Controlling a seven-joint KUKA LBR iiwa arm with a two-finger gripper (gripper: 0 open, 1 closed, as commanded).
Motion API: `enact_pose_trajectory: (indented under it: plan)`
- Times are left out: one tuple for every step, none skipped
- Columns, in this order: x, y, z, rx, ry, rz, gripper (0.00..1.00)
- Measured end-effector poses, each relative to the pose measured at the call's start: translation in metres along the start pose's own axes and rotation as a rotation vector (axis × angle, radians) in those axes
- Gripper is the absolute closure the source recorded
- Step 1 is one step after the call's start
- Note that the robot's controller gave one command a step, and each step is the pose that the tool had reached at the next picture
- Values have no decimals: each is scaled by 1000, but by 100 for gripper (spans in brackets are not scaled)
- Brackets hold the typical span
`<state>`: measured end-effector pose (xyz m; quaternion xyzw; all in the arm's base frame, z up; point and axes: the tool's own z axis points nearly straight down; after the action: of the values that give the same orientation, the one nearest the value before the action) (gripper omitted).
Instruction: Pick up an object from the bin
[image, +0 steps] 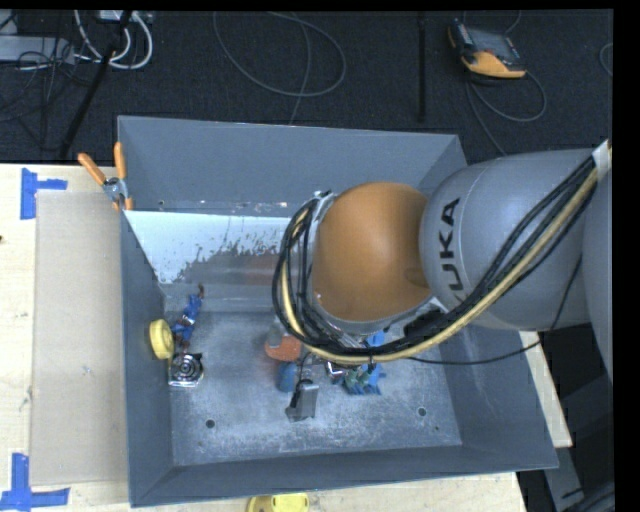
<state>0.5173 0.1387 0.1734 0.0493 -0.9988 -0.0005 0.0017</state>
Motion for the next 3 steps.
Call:
enact_pose_trajectory:
  plan:
    - [-10,-42,12,1,-5,76,0]
    - [-38,-60,58,1,-8,73,0]
    - [-26,-54,100,-1,-11,34,100]
